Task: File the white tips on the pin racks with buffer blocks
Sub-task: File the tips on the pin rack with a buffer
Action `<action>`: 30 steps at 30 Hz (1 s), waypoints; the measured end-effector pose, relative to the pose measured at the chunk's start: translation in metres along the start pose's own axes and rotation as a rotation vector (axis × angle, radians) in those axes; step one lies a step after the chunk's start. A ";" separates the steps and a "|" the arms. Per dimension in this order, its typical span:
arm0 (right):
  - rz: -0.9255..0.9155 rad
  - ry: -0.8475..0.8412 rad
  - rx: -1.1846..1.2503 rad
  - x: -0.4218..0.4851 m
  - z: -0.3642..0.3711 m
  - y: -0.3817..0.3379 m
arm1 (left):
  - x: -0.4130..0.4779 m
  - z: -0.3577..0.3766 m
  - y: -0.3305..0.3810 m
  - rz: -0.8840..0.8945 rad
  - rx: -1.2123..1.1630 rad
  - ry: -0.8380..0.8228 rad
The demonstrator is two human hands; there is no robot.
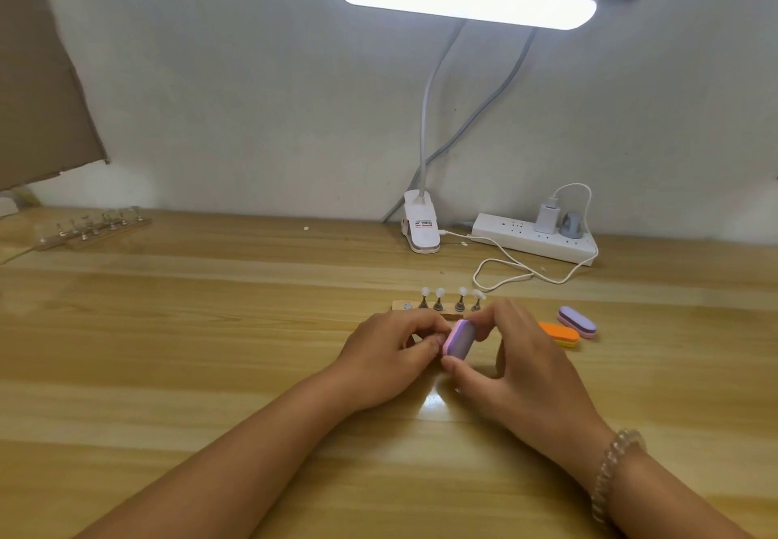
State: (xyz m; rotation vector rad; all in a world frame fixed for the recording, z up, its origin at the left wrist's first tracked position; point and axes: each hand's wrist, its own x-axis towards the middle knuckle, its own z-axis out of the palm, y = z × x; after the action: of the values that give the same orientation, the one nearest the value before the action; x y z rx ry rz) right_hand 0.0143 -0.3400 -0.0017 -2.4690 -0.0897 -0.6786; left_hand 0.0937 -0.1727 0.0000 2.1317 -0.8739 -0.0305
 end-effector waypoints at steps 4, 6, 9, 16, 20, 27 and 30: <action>0.058 0.060 -0.031 0.002 0.000 0.002 | 0.000 0.000 -0.001 -0.006 0.011 -0.007; -0.007 0.007 -0.076 -0.001 0.000 0.001 | -0.001 0.000 -0.002 -0.002 0.016 -0.018; -0.006 -0.031 -0.022 0.000 -0.001 -0.001 | -0.001 -0.001 -0.002 0.007 0.017 -0.026; -0.061 -0.033 -0.025 -0.003 -0.003 -0.001 | -0.002 -0.001 -0.002 0.011 0.037 -0.044; 0.033 0.040 0.108 0.004 -0.006 0.001 | -0.002 -0.002 0.001 0.010 0.051 -0.044; -0.052 -0.045 0.031 -0.001 -0.004 -0.002 | -0.001 0.001 -0.003 0.009 0.038 -0.030; 0.038 0.042 0.089 0.004 -0.005 0.004 | -0.001 0.001 -0.002 0.016 0.035 -0.016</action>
State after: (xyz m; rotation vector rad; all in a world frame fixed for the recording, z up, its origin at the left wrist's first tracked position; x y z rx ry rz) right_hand 0.0168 -0.3459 0.0017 -2.3641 -0.0557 -0.6947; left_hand 0.0938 -0.1718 -0.0021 2.1593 -0.9068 -0.0245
